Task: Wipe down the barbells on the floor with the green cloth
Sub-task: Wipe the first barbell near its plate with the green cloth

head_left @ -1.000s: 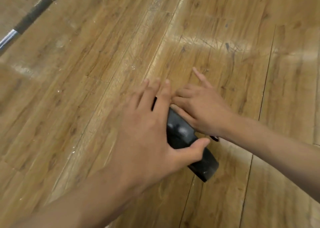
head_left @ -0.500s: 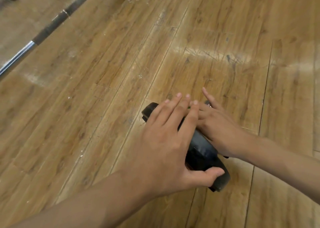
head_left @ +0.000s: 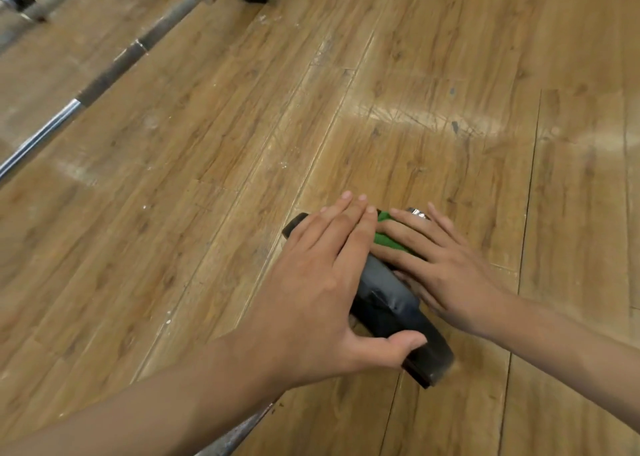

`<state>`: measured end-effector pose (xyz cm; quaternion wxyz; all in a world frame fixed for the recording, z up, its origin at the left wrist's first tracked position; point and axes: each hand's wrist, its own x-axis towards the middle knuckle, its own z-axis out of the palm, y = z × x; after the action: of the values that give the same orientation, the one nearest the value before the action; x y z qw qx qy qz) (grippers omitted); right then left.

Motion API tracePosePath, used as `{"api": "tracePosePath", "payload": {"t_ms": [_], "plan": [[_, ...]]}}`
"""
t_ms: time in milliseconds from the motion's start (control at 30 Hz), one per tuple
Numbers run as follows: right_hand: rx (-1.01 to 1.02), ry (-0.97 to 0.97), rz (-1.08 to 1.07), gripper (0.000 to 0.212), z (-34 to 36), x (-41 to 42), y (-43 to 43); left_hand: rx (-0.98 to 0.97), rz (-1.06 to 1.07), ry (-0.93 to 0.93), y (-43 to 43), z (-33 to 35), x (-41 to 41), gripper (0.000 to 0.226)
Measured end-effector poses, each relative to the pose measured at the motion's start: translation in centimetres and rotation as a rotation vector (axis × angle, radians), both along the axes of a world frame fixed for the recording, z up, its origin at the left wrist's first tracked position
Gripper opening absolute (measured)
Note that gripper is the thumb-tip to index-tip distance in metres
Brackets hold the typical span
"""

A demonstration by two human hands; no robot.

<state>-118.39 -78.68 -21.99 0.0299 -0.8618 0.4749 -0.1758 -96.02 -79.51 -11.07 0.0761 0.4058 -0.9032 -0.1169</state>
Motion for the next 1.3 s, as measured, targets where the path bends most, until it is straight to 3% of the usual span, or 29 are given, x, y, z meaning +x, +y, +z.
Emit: {"api": "tracePosePath", "payload": {"t_ms": [200,433,600,833,933,1000,1133,1233,1300], "plan": [[0.163,-0.022,-0.172,0.046,1.4,1.2,-5.1,0.046,0.029,0.074,-1.6,0.4,0.1,0.113],[0.093,-0.024,-0.156,0.054,1.6,2.9,-2.3,0.102,0.037,0.137,-3.0,0.1,1.8,0.112],[0.211,0.034,-0.268,0.059,2.6,4.2,-5.8,0.101,0.046,0.159,-3.9,-0.3,1.8,0.112],[0.101,0.028,-0.124,0.047,1.6,3.4,-4.5,0.143,0.087,0.222,-4.5,-0.8,3.1,0.111],[0.220,0.077,-0.239,0.066,3.3,4.9,-6.9,0.164,0.082,0.189,-5.0,-0.4,2.8,0.116],[0.202,0.075,-0.135,0.068,3.2,5.2,-6.5,0.180,0.065,0.180,-5.3,-0.3,3.4,0.116],[0.068,0.105,0.124,0.047,1.1,1.8,-5.0,0.172,0.074,0.235,-4.7,-1.1,4.2,0.112],[0.088,0.074,0.053,0.043,1.8,1.4,-6.7,0.136,0.098,0.249,-3.9,-1.2,3.1,0.112],[0.136,0.082,-0.026,0.054,2.7,2.8,-6.7,0.102,0.071,0.214,-3.3,-1.0,2.5,0.112]]}}
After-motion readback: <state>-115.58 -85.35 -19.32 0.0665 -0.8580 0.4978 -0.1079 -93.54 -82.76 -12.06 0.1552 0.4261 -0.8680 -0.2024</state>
